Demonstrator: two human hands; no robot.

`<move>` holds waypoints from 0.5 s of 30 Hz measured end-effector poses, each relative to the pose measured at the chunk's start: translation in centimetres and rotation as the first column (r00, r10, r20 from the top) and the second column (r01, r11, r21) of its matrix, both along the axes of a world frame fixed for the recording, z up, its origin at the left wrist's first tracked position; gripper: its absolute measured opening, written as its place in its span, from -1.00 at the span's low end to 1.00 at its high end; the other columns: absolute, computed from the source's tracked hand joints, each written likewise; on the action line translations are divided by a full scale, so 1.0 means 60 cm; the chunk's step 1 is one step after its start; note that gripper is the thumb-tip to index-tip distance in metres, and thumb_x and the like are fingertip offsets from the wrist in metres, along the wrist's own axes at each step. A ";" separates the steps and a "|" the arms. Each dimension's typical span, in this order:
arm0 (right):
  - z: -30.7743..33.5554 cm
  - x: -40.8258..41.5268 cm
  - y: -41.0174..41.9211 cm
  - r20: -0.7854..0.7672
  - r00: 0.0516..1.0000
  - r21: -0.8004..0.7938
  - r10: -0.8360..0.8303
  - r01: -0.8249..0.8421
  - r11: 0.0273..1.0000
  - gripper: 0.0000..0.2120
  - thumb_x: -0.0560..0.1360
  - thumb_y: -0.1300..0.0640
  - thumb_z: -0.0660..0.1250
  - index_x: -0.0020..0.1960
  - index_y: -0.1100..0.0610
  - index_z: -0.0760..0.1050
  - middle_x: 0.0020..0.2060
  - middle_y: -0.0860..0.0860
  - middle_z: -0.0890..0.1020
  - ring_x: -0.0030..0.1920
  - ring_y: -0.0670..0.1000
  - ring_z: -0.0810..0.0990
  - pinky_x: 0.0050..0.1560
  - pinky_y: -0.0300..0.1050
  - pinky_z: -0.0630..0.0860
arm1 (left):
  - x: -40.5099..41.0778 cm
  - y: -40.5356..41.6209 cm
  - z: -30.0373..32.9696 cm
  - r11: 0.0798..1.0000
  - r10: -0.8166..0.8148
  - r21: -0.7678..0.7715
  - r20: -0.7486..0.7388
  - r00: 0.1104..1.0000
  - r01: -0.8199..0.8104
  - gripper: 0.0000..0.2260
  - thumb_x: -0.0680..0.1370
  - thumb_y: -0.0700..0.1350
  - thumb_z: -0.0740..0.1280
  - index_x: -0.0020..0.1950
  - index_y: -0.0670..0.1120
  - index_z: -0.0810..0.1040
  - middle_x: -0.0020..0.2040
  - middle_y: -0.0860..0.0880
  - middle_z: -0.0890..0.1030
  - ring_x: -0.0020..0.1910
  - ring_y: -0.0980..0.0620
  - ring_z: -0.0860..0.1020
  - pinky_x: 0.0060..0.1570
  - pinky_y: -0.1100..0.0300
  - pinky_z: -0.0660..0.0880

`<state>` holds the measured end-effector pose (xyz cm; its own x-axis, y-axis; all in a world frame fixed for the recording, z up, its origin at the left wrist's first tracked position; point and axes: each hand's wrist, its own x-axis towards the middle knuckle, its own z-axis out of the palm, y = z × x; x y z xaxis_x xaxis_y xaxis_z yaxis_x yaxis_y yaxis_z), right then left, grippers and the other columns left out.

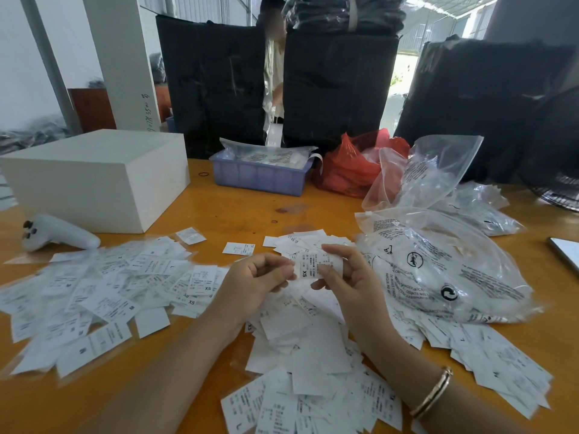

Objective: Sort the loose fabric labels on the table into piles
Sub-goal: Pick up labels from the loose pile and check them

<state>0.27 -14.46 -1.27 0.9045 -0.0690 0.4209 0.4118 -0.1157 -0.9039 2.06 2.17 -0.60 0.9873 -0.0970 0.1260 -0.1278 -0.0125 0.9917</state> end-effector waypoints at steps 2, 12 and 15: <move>0.001 0.001 -0.001 -0.009 1.000 0.022 -0.017 0.017 1.000 -0.75 0.52 0.25 0.32 0.06 -0.07 0.49 -0.30 0.10 0.65 -0.25 -0.04 0.68 -0.11 -0.17 0.57 | 0.000 0.000 0.000 1.000 -0.005 -0.013 -0.002 1.000 0.005 -0.93 0.47 -0.17 0.41 -0.07 -0.08 0.64 -0.22 0.01 0.70 -0.28 0.19 0.62 -0.27 0.43 0.50; -0.003 -0.001 0.005 -0.029 0.999 0.016 0.026 -0.025 1.000 -0.75 0.51 0.28 0.33 0.03 -0.07 0.49 -0.31 0.00 0.67 -0.25 -0.03 0.68 -0.15 -0.22 0.56 | 0.000 0.000 0.000 1.000 -0.008 -0.019 -0.003 1.000 0.008 -0.90 0.42 -0.13 0.43 -0.08 -0.07 0.64 -0.22 0.01 0.70 -0.25 0.16 0.64 -0.26 0.42 0.50; -0.004 -0.003 0.006 -0.038 0.998 -0.009 0.058 -0.059 0.998 -0.76 0.51 0.29 0.33 0.03 -0.04 0.50 -0.35 -0.08 0.66 -0.25 -0.03 0.68 -0.20 -0.29 0.53 | 0.001 0.002 -0.001 1.000 0.000 -0.009 0.006 1.000 0.000 -0.90 0.42 -0.11 0.43 -0.08 -0.05 0.65 -0.23 0.02 0.70 -0.26 0.15 0.64 -0.25 0.40 0.52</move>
